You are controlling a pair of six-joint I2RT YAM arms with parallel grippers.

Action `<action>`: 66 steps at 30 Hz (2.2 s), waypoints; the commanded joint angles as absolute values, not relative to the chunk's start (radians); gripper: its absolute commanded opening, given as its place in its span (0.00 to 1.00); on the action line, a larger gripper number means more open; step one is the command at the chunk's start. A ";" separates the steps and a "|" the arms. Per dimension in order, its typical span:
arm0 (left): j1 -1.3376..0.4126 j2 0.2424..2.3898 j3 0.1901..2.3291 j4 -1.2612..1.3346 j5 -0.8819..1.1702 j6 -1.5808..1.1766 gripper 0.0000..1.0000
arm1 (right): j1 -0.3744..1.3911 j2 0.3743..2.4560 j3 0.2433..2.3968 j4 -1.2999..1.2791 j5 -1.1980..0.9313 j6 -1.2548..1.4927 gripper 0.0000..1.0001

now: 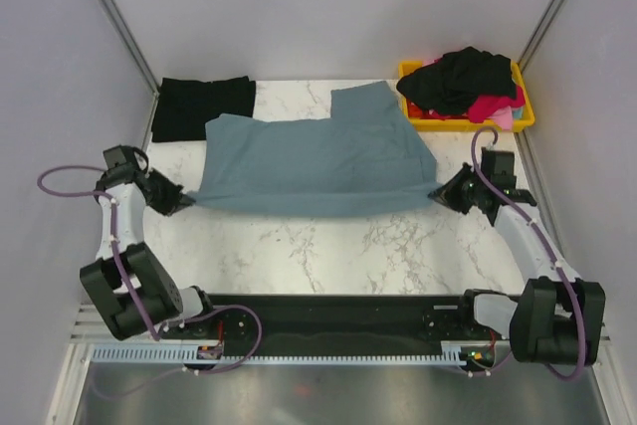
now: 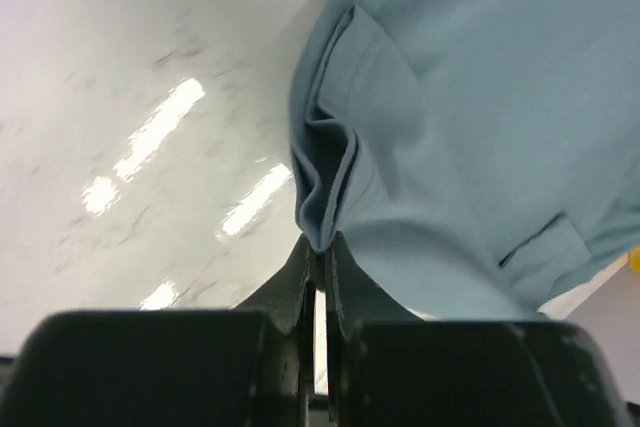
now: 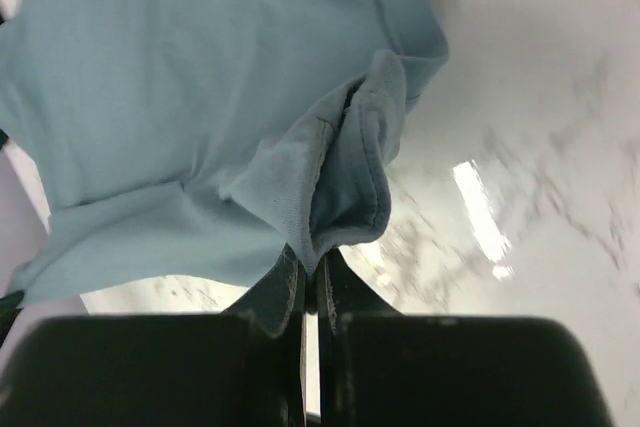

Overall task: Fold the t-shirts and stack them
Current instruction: Fold the tshirt

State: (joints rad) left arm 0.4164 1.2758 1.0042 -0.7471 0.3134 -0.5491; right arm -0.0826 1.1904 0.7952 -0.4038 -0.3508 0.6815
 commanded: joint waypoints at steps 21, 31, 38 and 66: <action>0.643 0.994 1.052 -1.123 0.267 -0.577 0.79 | -0.087 0.718 0.716 -0.811 -0.037 0.853 0.98; 0.539 0.934 0.934 -0.836 0.478 -0.598 0.72 | 0.084 0.943 0.844 -0.583 -0.206 0.759 0.91; 0.352 1.286 1.002 -0.850 0.333 -0.540 0.72 | 0.324 1.196 0.850 -0.526 -0.045 0.761 0.93; 0.265 1.456 1.131 -0.776 0.095 -0.488 0.59 | 0.270 1.273 0.914 -0.471 -0.026 0.606 0.94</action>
State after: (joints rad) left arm 0.2802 1.5669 1.0718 -0.7990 0.0837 -0.5377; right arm 0.2657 1.3308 0.7872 -0.4656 -0.0437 0.6636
